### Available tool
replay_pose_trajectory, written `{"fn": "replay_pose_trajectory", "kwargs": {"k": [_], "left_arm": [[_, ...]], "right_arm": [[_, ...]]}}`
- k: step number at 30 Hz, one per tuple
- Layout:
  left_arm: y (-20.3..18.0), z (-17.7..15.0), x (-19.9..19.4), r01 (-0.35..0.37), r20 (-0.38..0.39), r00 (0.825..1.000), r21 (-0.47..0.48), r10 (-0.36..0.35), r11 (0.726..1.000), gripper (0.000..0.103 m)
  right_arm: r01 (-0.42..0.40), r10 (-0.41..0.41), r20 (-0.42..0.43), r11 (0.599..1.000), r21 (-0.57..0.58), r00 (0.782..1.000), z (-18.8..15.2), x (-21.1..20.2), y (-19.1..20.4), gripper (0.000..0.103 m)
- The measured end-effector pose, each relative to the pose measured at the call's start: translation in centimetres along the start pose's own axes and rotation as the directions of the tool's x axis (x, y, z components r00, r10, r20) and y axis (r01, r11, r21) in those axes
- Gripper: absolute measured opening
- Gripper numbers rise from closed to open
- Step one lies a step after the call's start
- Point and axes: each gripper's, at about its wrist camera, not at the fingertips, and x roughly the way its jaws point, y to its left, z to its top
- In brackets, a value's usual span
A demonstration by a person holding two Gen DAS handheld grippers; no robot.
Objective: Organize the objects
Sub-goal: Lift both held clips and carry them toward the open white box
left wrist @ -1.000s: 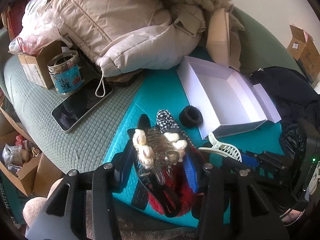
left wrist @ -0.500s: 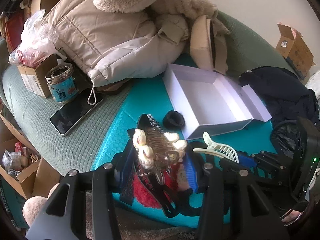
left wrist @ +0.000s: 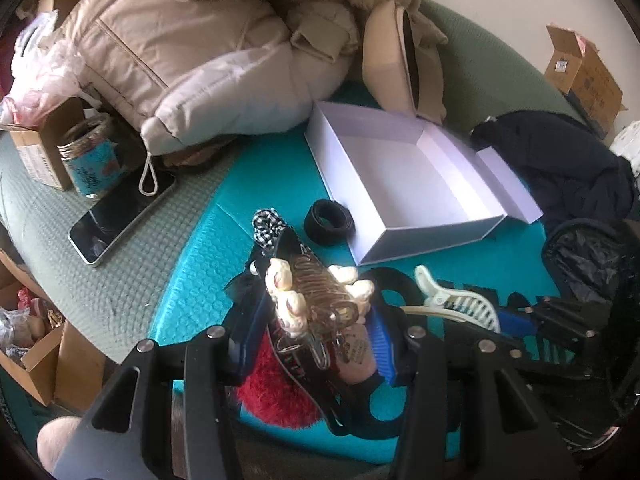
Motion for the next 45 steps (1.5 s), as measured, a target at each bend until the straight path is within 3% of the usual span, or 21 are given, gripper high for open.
{"fn": "replay_pose_trajectory", "kwargs": {"k": [5, 11, 15, 24, 30, 32, 34, 45], "left_arm": [[0.3, 0.4, 2.1, -0.037, -0.017, 0.999, -0.005, 0.036, 0.999, 0.048], [1.1, 1.2, 2.3, -0.103, 0.033, 0.994, 0.003, 0.103, 0.995, 0.050], [0.5, 1.2, 2.1, -0.141, 0.081, 0.987, 0.035, 0.138, 0.989, 0.066], [0.1, -0.4, 0.9, -0.186, 0.116, 0.976, 0.017, 0.183, 0.982, 0.066], [-0.4, -0.8, -1.5, -0.189, 0.179, 0.967, 0.029, 0.181, 0.982, 0.058], [-0.8, -0.9, -1.9, -0.182, 0.194, 0.966, 0.051, 0.169, 0.982, 0.052], [-1.1, -0.9, -1.8, -0.176, 0.182, 0.970, 0.072, 0.160, 0.982, 0.039], [-1.5, -1.3, 0.3, -0.189, 0.104, 0.978, 0.070, 0.181, 0.979, 0.041]], "right_arm": [[-0.001, 0.002, -0.022, 1.000, 0.014, 1.000, 0.3, 0.8, -1.1, 0.022], [-0.041, 0.042, -0.029, 0.998, 0.052, 0.999, 0.4, 2.3, -2.0, 0.022], [-0.067, 0.070, -0.046, 0.996, 0.061, 0.996, 0.3, 3.1, -2.2, 0.022], [-0.089, 0.093, -0.060, 0.993, 0.073, 0.994, 0.0, 3.7, -2.4, 0.022], [-0.108, 0.113, -0.069, 0.991, 0.074, 0.991, 0.0, 4.2, -2.2, 0.022], [-0.115, 0.120, -0.069, 0.991, 0.068, 0.990, 0.0, 4.2, -2.0, 0.022], [-0.118, 0.123, -0.070, 0.991, 0.067, 0.990, 0.0, 4.3, -1.9, 0.022], [-0.127, 0.134, -0.088, 0.988, 0.087, 0.987, -0.2, 4.6, -2.4, 0.022]]}}
